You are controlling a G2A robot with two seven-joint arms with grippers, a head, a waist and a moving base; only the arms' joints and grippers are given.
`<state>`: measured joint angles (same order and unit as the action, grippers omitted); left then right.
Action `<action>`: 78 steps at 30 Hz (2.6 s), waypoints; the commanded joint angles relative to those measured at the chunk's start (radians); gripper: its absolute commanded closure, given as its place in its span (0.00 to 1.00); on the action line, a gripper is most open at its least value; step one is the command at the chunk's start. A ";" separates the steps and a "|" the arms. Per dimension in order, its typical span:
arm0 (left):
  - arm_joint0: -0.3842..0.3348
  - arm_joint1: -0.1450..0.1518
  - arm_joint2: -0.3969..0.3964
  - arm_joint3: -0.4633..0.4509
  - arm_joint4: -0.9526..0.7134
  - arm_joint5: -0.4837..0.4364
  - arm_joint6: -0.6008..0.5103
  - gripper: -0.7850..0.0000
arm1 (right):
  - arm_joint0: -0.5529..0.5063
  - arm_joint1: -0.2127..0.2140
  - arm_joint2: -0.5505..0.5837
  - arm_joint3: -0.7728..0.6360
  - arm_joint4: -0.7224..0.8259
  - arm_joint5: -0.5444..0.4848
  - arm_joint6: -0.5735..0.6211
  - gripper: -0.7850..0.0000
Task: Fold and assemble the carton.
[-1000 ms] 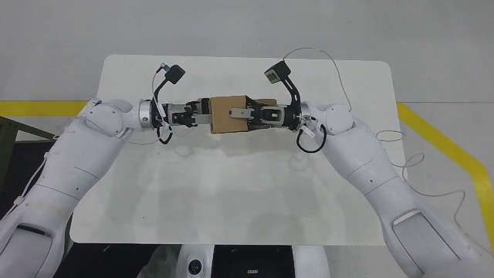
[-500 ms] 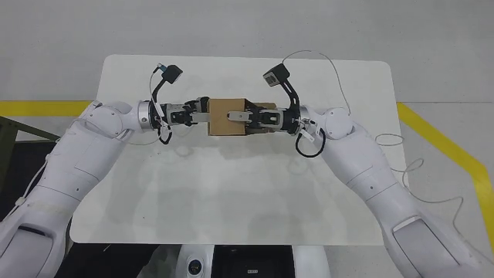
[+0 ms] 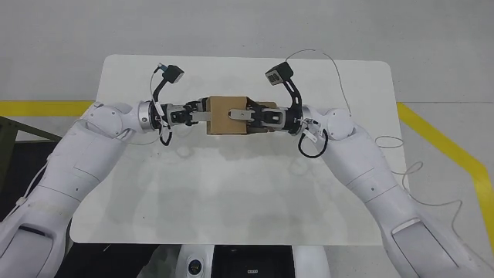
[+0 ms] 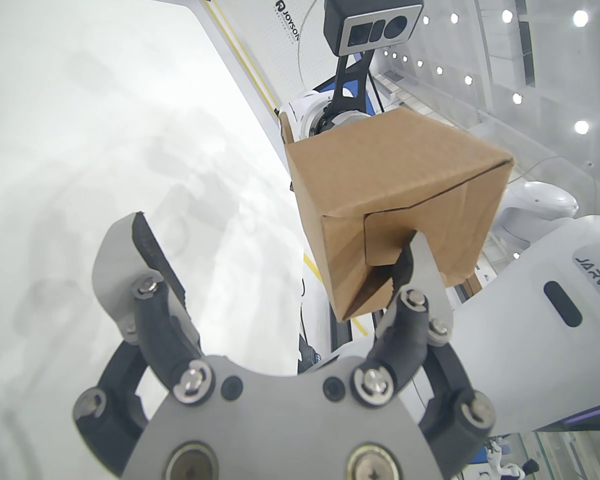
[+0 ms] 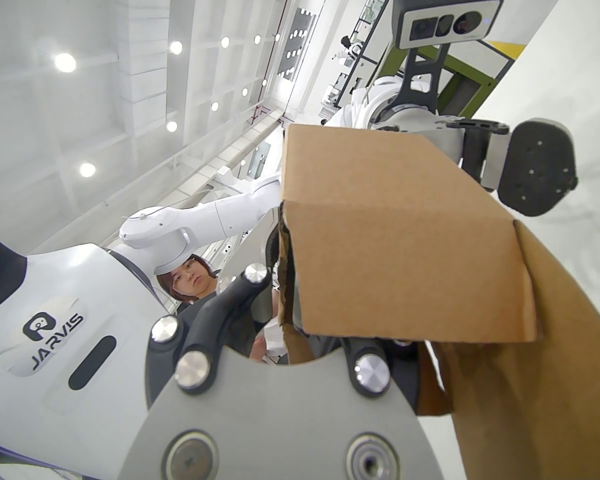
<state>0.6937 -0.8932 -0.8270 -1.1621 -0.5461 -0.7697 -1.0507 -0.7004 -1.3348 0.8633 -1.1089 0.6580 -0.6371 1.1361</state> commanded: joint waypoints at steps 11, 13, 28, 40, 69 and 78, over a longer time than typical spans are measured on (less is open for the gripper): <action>-0.005 0.005 0.014 -0.013 -0.010 0.008 -0.008 0.00 | 0.012 -0.017 -0.008 0.014 0.010 -0.006 0.013 1.00; -0.007 0.006 0.014 -0.011 -0.011 0.007 -0.007 0.00 | 0.012 -0.019 -0.006 0.018 0.010 -0.007 0.014 1.00; -0.022 0.024 -0.011 0.006 0.186 -0.115 0.115 0.00 | -0.005 0.000 0.028 0.066 -0.142 0.139 -0.008 1.00; 0.020 0.034 -0.131 -0.116 0.774 -0.243 0.462 0.00 | -0.043 0.019 0.040 0.091 -0.281 0.243 -0.042 1.00; 0.157 0.027 -0.096 -0.216 2.116 -0.243 1.444 0.00 | -0.103 0.051 0.118 0.027 -0.343 0.257 -0.025 0.45; 0.114 0.012 -0.019 -0.214 1.929 -0.243 1.290 0.00 | -0.167 0.072 0.162 -0.027 -0.345 0.283 -0.035 0.50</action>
<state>0.8110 -0.8816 -0.8501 -1.3760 1.3988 -1.0123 0.2537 -0.8633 -1.2631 1.0256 -1.1341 0.3094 -0.3514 1.1064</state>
